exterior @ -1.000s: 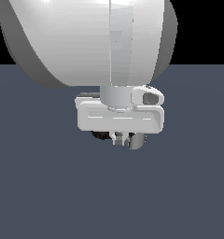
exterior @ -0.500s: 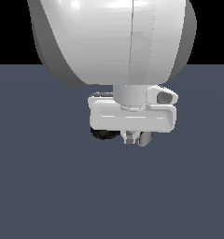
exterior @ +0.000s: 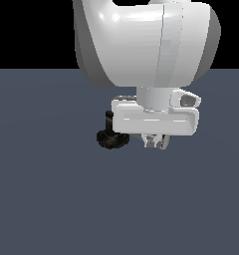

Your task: Turn on the faucet by rotating a designated handle.

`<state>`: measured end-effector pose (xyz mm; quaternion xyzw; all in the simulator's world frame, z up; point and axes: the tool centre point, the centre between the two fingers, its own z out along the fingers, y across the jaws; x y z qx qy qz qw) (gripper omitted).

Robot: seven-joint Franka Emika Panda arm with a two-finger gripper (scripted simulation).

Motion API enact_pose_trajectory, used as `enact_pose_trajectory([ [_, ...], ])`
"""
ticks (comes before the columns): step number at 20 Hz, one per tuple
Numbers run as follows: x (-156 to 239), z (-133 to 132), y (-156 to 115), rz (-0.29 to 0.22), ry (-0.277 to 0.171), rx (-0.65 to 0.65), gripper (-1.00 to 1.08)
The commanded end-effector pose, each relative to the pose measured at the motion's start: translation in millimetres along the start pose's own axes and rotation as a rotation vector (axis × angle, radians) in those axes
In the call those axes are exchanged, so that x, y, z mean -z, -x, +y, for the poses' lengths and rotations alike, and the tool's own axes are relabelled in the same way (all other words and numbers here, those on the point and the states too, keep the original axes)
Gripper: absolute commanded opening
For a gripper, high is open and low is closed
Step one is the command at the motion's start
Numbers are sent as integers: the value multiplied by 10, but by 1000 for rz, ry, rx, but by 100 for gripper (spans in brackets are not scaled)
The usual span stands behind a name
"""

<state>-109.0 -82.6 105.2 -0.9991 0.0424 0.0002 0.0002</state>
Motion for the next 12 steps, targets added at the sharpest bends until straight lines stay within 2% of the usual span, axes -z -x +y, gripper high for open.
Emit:
enact_pose_trajectory([
  [1,-10,40,-125,6,0,9,-100],
  [12,-20,353,-441,4,0,3,-100],
])
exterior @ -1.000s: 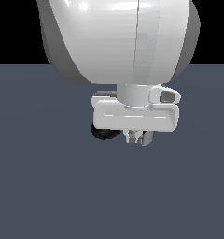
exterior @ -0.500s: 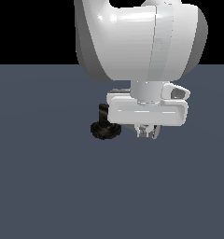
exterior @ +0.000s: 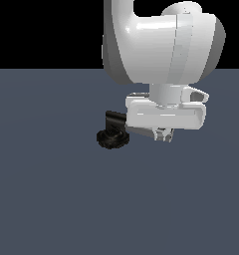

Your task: Turn on the faucet by rotating a designated handle.

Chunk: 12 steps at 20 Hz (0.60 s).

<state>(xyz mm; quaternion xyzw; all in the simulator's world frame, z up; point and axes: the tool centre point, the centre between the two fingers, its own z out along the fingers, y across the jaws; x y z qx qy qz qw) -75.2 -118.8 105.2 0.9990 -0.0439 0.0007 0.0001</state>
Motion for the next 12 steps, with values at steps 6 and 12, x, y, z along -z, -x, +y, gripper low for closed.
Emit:
enact_pose_trajectory([
  [6,-25,183,-239,1,0,3,-100],
  [12,-30,342,-401,0,0,0,-100],
])
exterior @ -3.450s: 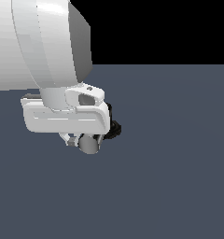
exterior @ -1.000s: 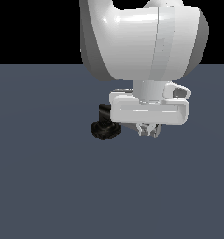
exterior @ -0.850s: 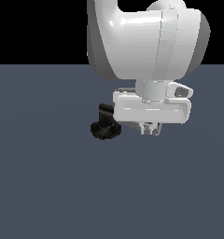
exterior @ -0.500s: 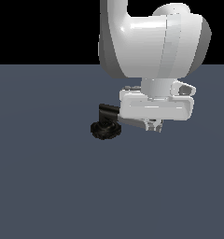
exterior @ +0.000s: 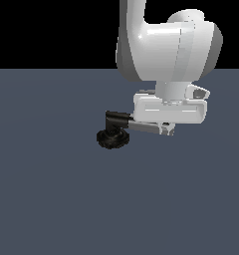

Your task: Turn on the faucet by rotating a designated handle.

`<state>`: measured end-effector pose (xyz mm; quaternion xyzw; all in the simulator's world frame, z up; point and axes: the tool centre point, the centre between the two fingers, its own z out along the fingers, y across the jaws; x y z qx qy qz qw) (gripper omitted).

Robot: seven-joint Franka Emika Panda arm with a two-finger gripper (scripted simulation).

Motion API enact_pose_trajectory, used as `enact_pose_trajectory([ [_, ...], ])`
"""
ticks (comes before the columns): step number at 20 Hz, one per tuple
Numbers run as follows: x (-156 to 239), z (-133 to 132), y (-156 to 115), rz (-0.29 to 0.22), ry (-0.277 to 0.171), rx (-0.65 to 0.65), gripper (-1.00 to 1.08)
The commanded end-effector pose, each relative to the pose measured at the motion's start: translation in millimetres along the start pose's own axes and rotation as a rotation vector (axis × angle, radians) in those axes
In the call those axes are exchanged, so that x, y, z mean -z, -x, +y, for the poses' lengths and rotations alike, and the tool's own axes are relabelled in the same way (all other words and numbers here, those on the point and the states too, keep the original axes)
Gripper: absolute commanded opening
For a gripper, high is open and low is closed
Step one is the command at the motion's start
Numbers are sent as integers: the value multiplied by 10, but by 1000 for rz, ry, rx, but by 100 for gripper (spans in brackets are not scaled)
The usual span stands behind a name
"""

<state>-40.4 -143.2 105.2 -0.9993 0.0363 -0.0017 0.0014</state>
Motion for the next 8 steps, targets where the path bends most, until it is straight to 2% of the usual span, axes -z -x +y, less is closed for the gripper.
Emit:
enact_pose_trajectory([
  [1,-30,154,-58,-2,3,-15,-100],
  [8,-35,311,-212,-3,3,-18,-100],
])
